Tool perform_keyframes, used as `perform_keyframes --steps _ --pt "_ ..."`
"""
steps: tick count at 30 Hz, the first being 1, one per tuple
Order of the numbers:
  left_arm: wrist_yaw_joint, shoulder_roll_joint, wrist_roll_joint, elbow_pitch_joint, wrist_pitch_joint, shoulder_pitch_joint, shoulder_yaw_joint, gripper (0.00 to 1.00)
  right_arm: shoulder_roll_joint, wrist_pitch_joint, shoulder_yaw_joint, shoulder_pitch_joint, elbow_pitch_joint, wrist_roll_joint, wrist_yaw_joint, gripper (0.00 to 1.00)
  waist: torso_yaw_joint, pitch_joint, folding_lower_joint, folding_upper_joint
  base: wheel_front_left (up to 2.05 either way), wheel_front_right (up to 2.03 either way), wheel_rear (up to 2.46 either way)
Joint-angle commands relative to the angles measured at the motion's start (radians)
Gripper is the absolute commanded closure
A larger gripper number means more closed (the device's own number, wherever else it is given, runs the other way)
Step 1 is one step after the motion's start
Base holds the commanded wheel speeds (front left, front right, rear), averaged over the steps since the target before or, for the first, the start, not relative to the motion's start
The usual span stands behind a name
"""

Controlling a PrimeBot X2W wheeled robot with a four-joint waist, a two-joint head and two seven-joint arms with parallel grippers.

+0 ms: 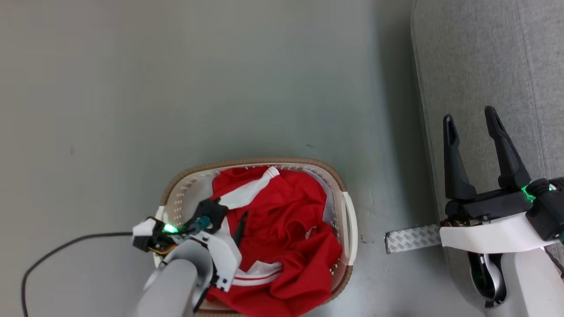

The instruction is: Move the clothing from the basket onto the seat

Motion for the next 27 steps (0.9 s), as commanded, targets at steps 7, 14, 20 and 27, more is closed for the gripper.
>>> perform_keyframes --steps 7,14,20,27 --pt "0.021 0.028 0.013 0.111 -0.003 -0.087 0.0 0.0 -0.001 -0.003 0.029 -0.025 -0.025 0.044 -0.002 0.0 -0.033 0.079 -0.0004 0.0 0.0 0.0 0.0" --pt "0.03 0.042 0.019 0.175 -0.006 -0.138 -0.008 0.0 -0.001 -0.003 0.029 -0.029 -0.049 0.072 -0.002 0.0 -0.052 0.119 -0.0004 0.0 0.0 0.0 0.0" --pt "0.032 0.034 0.027 0.233 -0.01 -0.179 -0.031 0.0 -0.001 -0.003 0.029 -0.011 -0.054 0.074 -0.002 0.0 -0.058 0.142 -0.0004 0.0 0.0 0.0 0.0" --pt "0.053 0.02 0.028 0.283 -0.057 -0.205 -0.047 1.0 -0.001 -0.003 0.028 -0.014 -0.056 0.066 -0.002 0.0 -0.058 0.147 -0.0004 0.0 0.0 0.0 0.0"
